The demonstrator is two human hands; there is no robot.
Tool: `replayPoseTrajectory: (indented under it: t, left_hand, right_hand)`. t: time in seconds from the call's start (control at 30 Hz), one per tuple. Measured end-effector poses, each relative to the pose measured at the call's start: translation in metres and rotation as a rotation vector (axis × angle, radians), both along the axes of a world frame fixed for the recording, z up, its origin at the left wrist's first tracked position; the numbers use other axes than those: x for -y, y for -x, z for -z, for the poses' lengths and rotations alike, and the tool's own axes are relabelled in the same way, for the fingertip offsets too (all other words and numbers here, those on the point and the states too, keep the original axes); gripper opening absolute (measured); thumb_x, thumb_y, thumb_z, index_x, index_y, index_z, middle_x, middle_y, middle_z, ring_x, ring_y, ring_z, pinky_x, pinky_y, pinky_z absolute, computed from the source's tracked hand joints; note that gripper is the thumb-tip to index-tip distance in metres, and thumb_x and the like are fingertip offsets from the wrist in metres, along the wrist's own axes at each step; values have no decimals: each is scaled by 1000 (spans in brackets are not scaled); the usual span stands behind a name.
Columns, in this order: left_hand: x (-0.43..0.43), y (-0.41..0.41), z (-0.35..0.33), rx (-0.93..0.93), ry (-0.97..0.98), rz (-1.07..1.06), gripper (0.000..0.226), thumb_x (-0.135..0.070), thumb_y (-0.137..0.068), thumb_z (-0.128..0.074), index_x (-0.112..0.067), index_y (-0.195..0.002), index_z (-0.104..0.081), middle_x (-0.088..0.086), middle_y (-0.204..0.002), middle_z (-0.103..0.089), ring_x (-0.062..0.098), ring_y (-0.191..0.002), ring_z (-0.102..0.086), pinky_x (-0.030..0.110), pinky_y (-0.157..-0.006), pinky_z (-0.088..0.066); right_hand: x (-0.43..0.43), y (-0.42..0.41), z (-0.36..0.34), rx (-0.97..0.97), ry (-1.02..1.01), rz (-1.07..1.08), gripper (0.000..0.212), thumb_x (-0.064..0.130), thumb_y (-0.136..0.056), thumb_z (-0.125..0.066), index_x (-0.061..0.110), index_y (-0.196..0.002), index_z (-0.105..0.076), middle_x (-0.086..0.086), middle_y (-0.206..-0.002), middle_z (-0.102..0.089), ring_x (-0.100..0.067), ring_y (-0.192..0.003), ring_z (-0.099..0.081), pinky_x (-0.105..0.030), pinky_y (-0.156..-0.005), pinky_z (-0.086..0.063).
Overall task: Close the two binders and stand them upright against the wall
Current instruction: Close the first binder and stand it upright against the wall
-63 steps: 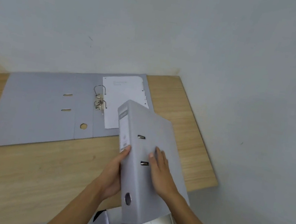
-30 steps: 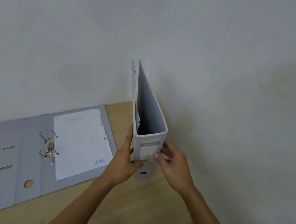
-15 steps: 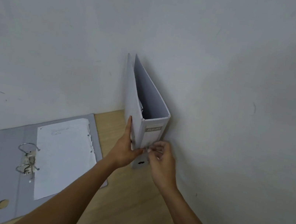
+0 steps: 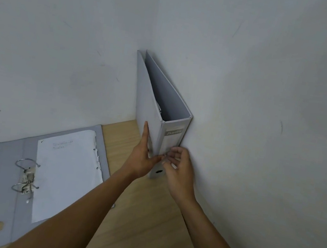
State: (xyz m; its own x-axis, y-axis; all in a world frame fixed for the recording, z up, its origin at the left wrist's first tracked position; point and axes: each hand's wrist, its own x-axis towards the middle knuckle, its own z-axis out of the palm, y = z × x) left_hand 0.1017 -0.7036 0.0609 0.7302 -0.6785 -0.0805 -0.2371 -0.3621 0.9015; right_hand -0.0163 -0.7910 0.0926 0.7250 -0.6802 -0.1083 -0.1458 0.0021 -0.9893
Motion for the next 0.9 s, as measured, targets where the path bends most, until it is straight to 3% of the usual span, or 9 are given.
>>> replayPoseTrajectory:
  t: [0.07,0.13,0.4,0.5,0.67,0.8,0.9]
  left_hand:
    - [1,2,-2,-14,-5,-18,117,-21,-88,-75,-23,-160,17,2,-160,-33,25,-145,-37,41,-114,-39]
    - [2,3,-4,-44,-10,-26,117,-19,-87,-76,-24,-160,16,-1,-159,-33,26,-146,-36,38,-114,-38]
    - [-2,3,-13,-97,-46,-60,113,-19,-85,-78,-21,-162,5,7,-165,-27,31,-146,-38,43,-112,-42]
    - [-12,5,-18,-126,-93,-70,99,-15,-88,-75,-20,-162,-9,8,-162,-33,33,-135,-53,42,-102,-52]
    - [-39,10,-28,-103,-148,-61,61,-14,-94,-66,-19,-150,-43,5,-145,-58,18,-104,-68,26,-79,-57]
    - [-61,22,-37,-136,-150,-53,47,-16,-96,-63,-20,-142,-52,-1,-131,-67,20,-105,-70,37,-84,-61]
    - [-81,30,-40,-189,-135,-72,43,-16,-97,-62,-19,-139,-54,-2,-126,-68,20,-104,-71,41,-86,-60]
  right_hand:
    - [-1,0,1,0,0,-1,36,2,-86,-67,16,-116,-53,0,-111,-63,-8,-105,-63,-17,-82,-54]
    - [-1,0,2,2,-9,1,37,2,-85,-68,18,-116,-53,0,-112,-62,-9,-107,-63,-20,-84,-55]
    - [3,4,0,16,-26,-55,38,-1,-85,-65,17,-117,-53,4,-111,-62,-8,-106,-63,-9,-77,-52]
    - [4,5,-3,11,-18,-82,40,-3,-85,-65,24,-113,-52,12,-111,-60,-2,-103,-60,-4,-73,-49]
    - [3,6,0,-15,-14,-88,38,1,-86,-63,25,-115,-54,14,-112,-60,-6,-105,-61,-10,-75,-49]
    - [0,9,4,-62,4,-82,35,1,-87,-61,24,-114,-56,10,-111,-61,-10,-105,-62,-20,-83,-49]
    - [-15,13,8,-116,24,-122,33,4,-89,-60,24,-115,-58,12,-113,-62,-2,-103,-60,-13,-75,-45]
